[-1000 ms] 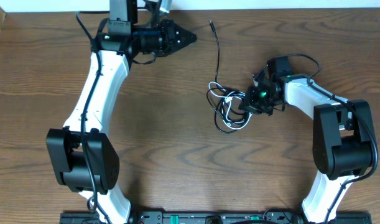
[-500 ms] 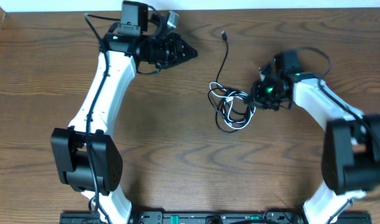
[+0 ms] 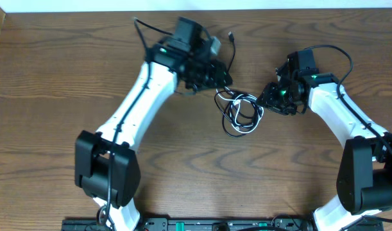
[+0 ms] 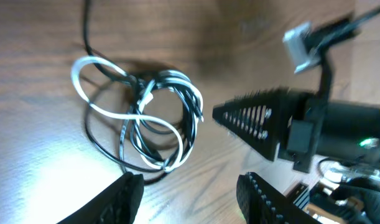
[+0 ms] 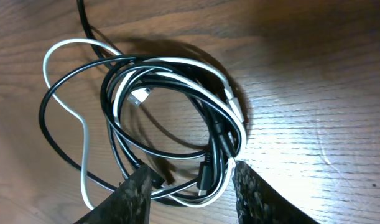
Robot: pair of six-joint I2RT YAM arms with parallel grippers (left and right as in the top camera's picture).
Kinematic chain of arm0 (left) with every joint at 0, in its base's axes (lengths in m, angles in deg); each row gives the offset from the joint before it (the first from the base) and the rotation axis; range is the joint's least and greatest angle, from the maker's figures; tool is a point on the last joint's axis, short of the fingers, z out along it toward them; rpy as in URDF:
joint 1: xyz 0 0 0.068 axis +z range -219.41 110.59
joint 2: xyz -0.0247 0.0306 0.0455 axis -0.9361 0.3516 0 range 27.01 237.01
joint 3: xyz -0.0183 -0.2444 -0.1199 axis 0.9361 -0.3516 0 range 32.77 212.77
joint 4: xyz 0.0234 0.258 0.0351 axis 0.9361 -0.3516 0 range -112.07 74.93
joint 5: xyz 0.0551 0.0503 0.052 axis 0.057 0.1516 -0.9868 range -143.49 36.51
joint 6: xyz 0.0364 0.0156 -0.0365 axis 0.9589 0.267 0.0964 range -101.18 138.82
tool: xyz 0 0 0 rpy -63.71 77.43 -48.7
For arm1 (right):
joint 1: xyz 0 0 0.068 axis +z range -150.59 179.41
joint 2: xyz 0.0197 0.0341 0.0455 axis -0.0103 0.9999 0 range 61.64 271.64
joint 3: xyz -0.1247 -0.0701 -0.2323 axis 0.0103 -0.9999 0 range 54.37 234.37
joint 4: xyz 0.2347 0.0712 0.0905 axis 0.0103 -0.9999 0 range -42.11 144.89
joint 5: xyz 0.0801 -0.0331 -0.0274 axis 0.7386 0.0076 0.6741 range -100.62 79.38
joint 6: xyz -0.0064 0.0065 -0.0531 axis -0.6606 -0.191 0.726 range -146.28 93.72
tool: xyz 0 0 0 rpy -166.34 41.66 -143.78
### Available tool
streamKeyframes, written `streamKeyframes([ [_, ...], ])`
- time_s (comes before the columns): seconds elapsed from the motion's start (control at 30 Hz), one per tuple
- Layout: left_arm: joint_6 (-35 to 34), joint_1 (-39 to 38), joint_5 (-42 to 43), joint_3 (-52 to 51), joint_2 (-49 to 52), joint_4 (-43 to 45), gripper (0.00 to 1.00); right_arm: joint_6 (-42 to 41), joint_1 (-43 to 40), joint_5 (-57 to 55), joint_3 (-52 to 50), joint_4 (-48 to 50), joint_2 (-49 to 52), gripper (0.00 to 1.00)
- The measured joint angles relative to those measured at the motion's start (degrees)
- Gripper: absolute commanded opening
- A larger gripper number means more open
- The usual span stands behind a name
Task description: Untangle cables
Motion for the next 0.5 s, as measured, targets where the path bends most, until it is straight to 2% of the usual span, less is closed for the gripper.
streamKeyframes([
  [0.27,-2.2,-6.8,-1.7,-2.1,4.6,3.3,0.57,0.0,-1.4,-0.8,0.0,-0.2,0.0,0.4],
  [0.5,-2.4,-8.2,-3.7,-2.3,10.1,3.4,0.57,0.0,-1.4,-1.0,0.0,-0.8,0.0,0.4],
])
